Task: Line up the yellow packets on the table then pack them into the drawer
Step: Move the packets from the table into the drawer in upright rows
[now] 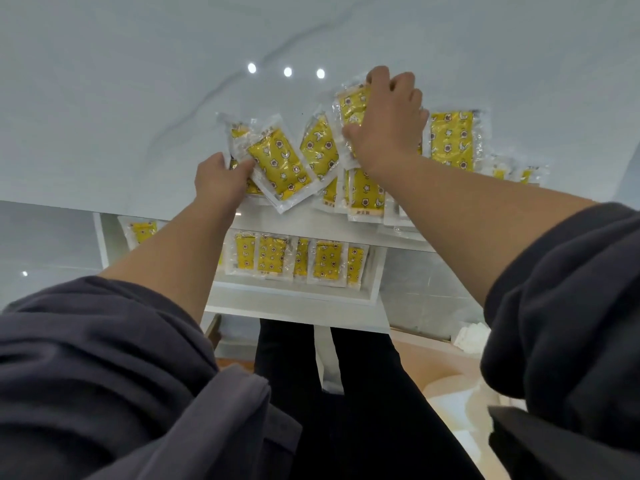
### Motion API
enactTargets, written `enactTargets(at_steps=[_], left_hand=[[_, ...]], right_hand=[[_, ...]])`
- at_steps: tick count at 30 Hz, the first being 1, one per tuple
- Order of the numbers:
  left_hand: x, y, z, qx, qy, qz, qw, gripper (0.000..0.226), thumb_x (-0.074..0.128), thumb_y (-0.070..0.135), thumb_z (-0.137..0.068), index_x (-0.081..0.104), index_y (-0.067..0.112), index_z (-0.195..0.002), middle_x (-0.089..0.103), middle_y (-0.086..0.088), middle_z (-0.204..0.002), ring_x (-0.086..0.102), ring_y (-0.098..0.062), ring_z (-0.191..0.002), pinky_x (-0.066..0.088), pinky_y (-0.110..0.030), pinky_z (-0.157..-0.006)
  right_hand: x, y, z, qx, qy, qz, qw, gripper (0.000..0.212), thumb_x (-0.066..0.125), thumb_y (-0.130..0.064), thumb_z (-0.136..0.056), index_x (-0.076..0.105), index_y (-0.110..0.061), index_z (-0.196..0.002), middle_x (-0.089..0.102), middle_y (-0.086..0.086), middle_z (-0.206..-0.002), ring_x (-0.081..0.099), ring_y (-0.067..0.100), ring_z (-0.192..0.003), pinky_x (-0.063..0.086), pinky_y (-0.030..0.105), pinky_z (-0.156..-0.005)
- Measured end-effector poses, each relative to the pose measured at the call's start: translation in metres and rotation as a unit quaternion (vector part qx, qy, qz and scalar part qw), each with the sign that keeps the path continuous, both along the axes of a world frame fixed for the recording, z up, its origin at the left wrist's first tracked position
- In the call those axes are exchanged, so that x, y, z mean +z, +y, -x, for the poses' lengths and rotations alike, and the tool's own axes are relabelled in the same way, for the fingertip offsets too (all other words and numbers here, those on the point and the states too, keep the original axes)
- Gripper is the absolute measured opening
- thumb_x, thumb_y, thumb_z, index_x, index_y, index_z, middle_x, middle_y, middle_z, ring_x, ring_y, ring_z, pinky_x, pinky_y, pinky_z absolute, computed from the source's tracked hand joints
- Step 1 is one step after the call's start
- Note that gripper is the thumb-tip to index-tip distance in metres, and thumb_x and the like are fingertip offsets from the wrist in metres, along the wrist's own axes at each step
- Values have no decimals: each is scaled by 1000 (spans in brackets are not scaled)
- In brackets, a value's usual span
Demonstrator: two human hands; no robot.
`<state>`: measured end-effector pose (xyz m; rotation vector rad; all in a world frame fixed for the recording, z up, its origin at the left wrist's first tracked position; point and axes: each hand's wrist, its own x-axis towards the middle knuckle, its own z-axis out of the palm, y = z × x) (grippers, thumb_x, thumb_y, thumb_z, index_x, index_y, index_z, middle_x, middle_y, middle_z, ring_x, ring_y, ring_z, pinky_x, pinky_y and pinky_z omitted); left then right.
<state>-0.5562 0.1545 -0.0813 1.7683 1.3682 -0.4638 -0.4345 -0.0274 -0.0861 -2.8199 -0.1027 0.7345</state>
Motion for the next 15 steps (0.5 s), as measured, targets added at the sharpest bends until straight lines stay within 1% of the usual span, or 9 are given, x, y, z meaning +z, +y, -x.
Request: enactTargets(at_steps=[2,4,7,8,10,12,13,14,15], left_hand=[[-1,1,3,0,0,0,1000,25,64,29,-88,48,22,-71,51,4,-73,52,-15,-71,44,-29,-66],[-1,2,5,5,0,5,1000,19,65,29,-88,53,21,-76,56,3,-78,57,-19,-80,50,-35,-75],[-1,5,7,6,3,10,1000,19,65,30,-88,53,23,-75,59,1,-82,61,-23,-86,52,-40,-85],[0,6,7,7,2,14,1000,17,65,30,-88,55,23,-77,62,-2,-86,63,-24,-89,53,-41,-88],[1,7,8,8,-2,21,1000,13,66,31,-87,60,19,-87,67,-7,-98,65,-27,-95,53,-45,-91],[3,10,8,5,-2,23,1000,16,66,30,-87,60,16,-93,67,-10,-103,66,-28,-96,53,-46,-91],[3,12,9,2,-2,22,1000,16,66,30,-87,60,16,-93,67,-11,-103,65,-29,-97,53,-47,-91],[4,14,9,-2,-1,21,1000,16,66,30,-87,60,16,-92,67,-12,-103,65,-30,-97,53,-47,-91],[4,16,10,-6,0,18,1000,16,66,30,-87,59,16,-89,67,-13,-103,65,-30,-97,53,-47,-90]], right_hand=[[1,2,-3,-18,17,-1,1000,76,78,-38,-75,34,-24,-136,41,10,-128,50,26,-110,37,37,-94],[2,3,-5,-54,33,-9,998,85,81,-41,-72,30,-25,-138,43,12,-126,54,27,-106,38,38,-96],[3,3,-5,-99,58,1,993,87,79,-47,-72,28,-23,-138,51,10,-123,55,29,-110,36,42,-98],[3,2,-5,-112,65,7,992,85,78,-48,-73,29,-21,-137,55,8,-122,55,29,-112,34,43,-98],[7,3,-5,-132,77,10,988,74,74,-47,-77,34,-17,-131,60,2,-116,54,26,-114,30,43,-100],[12,6,-5,-149,94,-15,984,52,69,-44,-83,44,-17,-120,61,-2,-107,54,23,-110,33,39,-98],[13,8,-4,-166,100,-49,980,37,66,-41,-87,48,-17,-109,58,-4,-99,54,21,-104,38,34,-92],[17,11,-3,-189,104,-88,972,25,62,-37,-90,49,-18,-95,52,-7,-89,54,18,-93,42,27,-79],[20,13,-1,-212,105,-124,964,23,59,-33,-92,44,-19,-84,44,-9,-80,49,14,-82,38,22,-64]])
